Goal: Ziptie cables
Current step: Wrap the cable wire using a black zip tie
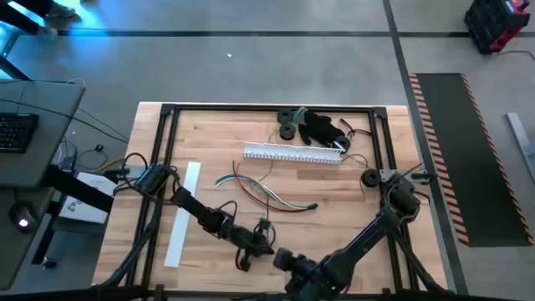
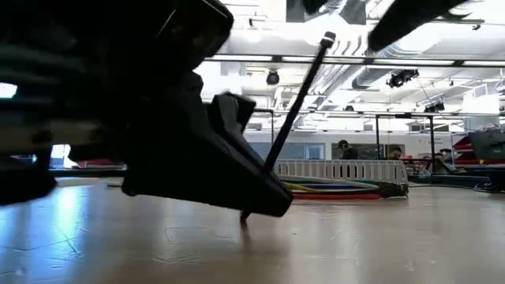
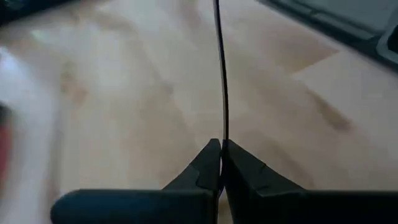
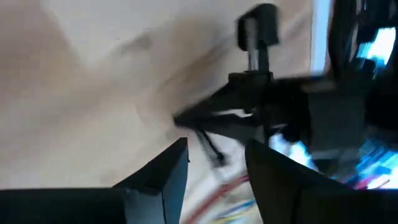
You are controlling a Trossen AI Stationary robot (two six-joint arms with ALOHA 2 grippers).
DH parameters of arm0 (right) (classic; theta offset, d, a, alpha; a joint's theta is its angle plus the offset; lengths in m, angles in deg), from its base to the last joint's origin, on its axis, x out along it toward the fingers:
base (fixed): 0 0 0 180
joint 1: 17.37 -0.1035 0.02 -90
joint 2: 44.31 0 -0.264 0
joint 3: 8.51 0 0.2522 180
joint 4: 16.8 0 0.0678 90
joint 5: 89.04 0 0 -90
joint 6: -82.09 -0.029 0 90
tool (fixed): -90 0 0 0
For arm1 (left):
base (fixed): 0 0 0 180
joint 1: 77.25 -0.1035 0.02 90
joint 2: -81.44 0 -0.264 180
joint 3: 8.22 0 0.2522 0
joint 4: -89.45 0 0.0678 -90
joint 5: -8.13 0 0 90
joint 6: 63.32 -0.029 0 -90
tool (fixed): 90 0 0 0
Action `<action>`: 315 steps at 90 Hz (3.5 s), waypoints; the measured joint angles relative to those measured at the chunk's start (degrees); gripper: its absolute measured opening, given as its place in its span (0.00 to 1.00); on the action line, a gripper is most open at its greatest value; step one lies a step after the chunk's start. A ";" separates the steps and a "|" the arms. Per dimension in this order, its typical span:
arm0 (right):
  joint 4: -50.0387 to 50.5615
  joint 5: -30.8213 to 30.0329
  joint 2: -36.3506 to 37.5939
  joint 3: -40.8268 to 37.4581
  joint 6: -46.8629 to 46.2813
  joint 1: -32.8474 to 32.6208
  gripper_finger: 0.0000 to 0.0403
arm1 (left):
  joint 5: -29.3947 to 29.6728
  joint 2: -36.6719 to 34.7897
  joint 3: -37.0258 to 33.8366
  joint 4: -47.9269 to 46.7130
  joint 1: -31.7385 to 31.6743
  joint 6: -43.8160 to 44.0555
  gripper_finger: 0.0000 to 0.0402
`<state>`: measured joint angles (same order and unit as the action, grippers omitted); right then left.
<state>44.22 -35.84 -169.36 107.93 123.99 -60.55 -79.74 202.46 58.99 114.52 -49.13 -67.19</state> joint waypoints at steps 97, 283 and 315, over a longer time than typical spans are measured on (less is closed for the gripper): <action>-6.43 12.81 -4.42 -0.11 34.13 1.51 0.33 | -23.04 -0.04 0.04 -4.24 -4.96 8.60 0.00; -10.78 -0.52 -0.18 -0.02 -54.39 -2.68 0.00 | -11.14 -20.91 -0.04 -39.15 -6.22 0.68 0.00; 3.76 -2.08 0.06 0.00 -34.50 -3.31 0.10 | -14.18 -20.63 -0.04 -38.84 -6.77 1.97 0.00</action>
<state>47.99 -37.92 -169.29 107.93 89.50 -63.86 -93.92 181.82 58.95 75.68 -55.90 -65.22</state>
